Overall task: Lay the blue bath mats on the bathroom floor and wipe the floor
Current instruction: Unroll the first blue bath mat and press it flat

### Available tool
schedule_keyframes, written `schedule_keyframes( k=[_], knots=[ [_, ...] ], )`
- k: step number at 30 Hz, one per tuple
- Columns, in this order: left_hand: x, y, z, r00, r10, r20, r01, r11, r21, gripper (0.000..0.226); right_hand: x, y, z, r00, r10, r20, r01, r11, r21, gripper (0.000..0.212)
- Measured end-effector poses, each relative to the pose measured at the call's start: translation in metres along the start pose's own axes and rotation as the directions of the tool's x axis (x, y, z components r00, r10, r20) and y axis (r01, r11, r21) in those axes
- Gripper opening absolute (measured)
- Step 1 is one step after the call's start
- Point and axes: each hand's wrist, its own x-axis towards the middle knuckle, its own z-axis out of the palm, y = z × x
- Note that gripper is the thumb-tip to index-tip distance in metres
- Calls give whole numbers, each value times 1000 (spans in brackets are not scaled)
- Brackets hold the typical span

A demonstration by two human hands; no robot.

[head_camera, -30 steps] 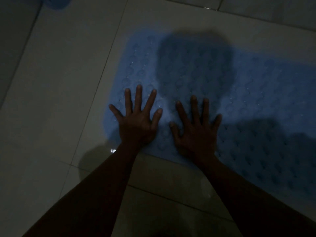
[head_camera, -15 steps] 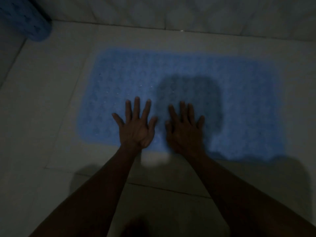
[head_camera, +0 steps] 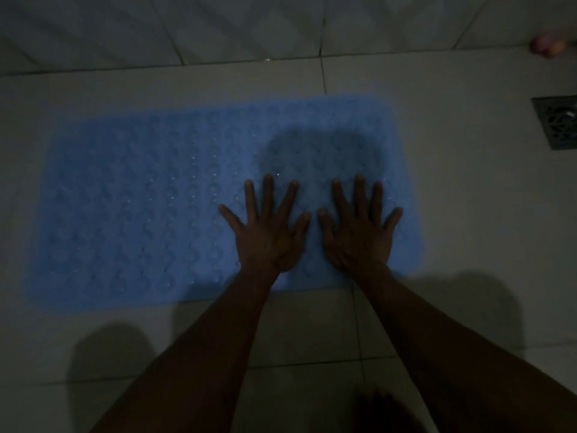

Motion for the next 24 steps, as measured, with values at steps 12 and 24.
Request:
schedule_keyframes(
  k=[12, 24],
  knots=[
    [1, 1, 1, 1000, 3, -5, -3, 1000, 17, 66, 2, 1, 3, 1000, 4, -10, -4, 1000, 11, 68],
    [4, -1, -13, 998, 2, 59, 0, 1000, -24, 70, -1, -4, -6, 1000, 13, 11, -13, 998, 69, 68]
  ],
)
